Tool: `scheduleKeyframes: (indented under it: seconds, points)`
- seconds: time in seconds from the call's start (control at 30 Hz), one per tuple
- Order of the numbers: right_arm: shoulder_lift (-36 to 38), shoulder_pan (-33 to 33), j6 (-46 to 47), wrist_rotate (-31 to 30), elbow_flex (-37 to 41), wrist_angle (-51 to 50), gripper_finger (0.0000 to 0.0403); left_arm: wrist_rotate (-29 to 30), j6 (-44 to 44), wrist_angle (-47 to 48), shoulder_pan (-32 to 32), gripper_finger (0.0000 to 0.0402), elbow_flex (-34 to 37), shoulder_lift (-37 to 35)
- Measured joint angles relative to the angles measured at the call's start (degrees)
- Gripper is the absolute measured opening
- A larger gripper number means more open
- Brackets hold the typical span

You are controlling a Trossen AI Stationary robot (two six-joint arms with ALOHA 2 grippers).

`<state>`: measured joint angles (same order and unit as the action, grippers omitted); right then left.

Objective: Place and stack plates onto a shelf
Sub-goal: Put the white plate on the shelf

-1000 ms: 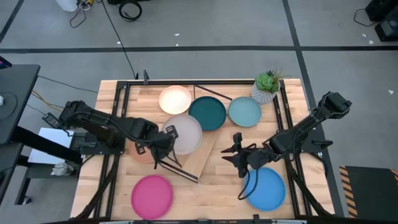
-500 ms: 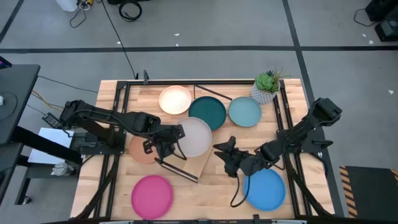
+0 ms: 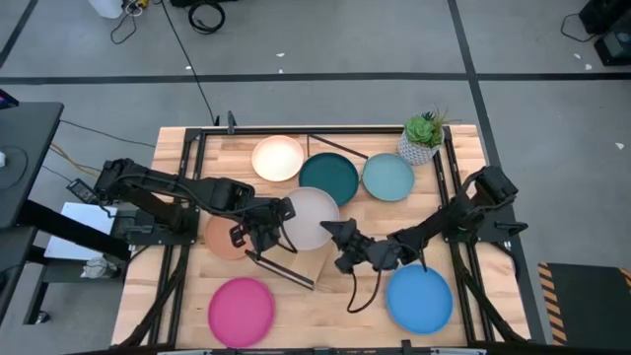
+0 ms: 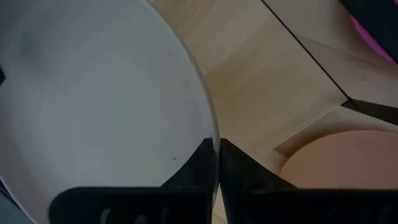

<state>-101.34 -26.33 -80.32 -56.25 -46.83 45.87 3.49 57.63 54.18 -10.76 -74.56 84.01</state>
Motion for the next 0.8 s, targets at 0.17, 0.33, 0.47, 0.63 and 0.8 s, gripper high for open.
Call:
scheduleKeyframes:
  seconds: [0.17,0.33,0.47,0.63,0.8]
  points:
    - [-0.81,-0.02,-0.5,2.36,0.04,2.03,0.0149,-0.17,-0.44,-0.77,0.02,0.0016,0.0,0.0]
    - [-0.77,0.06,-0.08,2.32,0.02,2.14,0.011,-0.51,-4.15,-1.92,0.02,0.0017,0.0,0.0]
    - [-0.77,0.27,-0.34,1.95,0.04,2.07,0.0096,0.23,-10.0,-3.68,0.0,0.0038,0.0,0.0]
    - [-0.77,0.26,-0.41,1.94,0.04,1.96,0.0094,1.58,-13.38,-4.02,-0.61,0.0081,0.0,0.0]
    - [-0.77,0.18,-0.78,-0.18,0.04,1.91,0.0093,1.81,-17.33,-3.85,-1.68,0.0122,0.0,-0.53]
